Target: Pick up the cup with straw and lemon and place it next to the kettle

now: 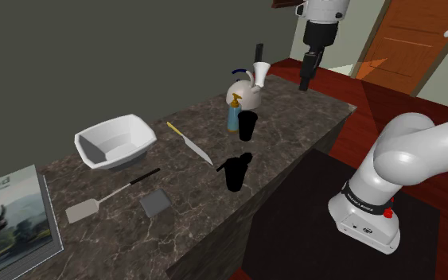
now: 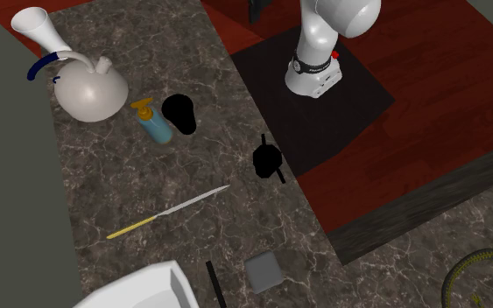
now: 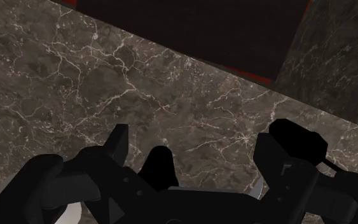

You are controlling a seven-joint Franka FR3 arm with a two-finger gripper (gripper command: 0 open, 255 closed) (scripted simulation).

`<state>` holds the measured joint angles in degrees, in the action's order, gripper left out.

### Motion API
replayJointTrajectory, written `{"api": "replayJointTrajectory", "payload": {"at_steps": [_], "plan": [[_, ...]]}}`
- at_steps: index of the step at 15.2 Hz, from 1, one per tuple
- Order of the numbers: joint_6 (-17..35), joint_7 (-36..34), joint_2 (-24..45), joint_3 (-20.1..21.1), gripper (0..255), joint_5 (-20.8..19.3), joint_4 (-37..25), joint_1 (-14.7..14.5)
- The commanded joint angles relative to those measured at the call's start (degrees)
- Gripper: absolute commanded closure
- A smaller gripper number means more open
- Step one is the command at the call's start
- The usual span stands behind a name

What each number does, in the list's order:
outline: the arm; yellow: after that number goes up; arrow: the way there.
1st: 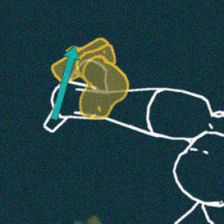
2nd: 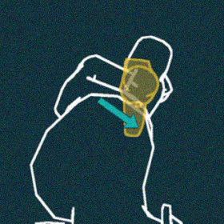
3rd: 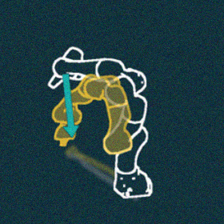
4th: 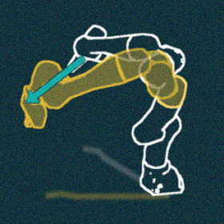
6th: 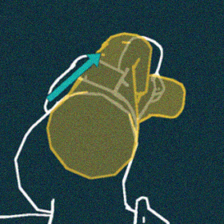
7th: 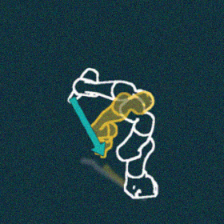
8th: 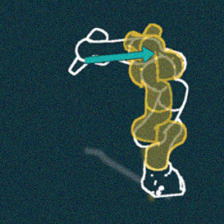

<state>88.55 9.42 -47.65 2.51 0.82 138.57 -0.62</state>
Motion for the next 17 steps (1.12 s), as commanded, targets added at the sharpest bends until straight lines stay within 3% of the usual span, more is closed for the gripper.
{"api": "replayJointTrajectory", "payload": {"at_steps": [1, 9, 17], "plan": [[0.0, 0.0, 0.0, 0.0, 0, 0.0, 0.0, 0.0], [10.68, -12.28, 5.38, 9.47, 0, 7.3, 4.92, -2.0], [22.82, -24.33, 16.95, 19.26, 0, 12.05, 4.48, -2.9]]}}
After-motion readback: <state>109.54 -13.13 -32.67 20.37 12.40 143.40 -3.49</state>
